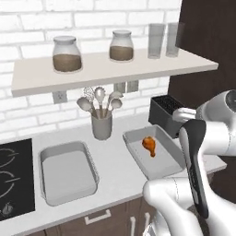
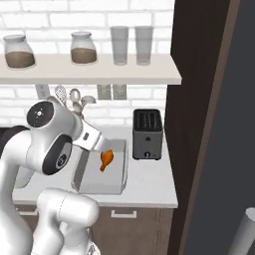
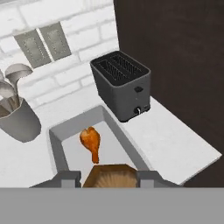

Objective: Place one mushroom and one chicken drumstick in each tupperware on the nearby counter, to pack two identical lunches.

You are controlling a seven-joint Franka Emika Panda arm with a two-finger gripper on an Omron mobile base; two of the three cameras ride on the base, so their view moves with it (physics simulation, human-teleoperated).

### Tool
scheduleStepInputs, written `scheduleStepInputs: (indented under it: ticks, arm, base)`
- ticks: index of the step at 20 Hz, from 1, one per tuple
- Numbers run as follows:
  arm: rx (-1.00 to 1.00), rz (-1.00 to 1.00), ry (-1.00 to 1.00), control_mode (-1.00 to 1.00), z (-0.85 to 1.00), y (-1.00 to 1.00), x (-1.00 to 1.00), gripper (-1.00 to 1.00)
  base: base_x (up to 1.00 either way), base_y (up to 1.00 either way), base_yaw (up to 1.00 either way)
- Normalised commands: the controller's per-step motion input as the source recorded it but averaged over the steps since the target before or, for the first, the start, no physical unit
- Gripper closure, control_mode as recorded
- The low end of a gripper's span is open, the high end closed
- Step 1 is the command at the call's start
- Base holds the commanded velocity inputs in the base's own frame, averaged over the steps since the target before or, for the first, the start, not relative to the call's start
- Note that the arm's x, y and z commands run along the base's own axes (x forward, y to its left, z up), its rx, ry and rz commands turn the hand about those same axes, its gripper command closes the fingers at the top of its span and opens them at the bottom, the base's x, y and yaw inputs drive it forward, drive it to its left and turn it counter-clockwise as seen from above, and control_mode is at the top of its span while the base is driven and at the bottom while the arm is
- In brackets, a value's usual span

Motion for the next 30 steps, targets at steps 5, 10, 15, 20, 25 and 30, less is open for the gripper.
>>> scheduleStepInputs:
  ticks: [5,10,15,20,25,30]
  arm:
    - [0.00,0.00,0.16,-1.00,-0.38,0.00,0.39,1.00]
    - [0.00,0.00,0.52,-1.00,-1.00,0.08,1.00,1.00]
    - [0.00,0.00,0.11,-1.00,-0.76,0.12,0.94,1.00]
    - [0.00,0.00,-0.08,-1.00,-1.00,0.04,0.69,-1.00]
    - [-0.01,0.01,-0.10,-1.00,-0.56,-0.12,0.17,-1.00]
    - [0.04,0.00,-0.03,-1.00,0.10,-0.21,-0.84,-1.00]
  base:
    - [0.60,-0.01,0.00]
    - [0.00,0.00,0.00]
    - [0.00,0.00,0.00]
    - [0.00,0.00,0.00]
    - [0.00,0.00,0.00]
    - [0.00,0.00,0.00]
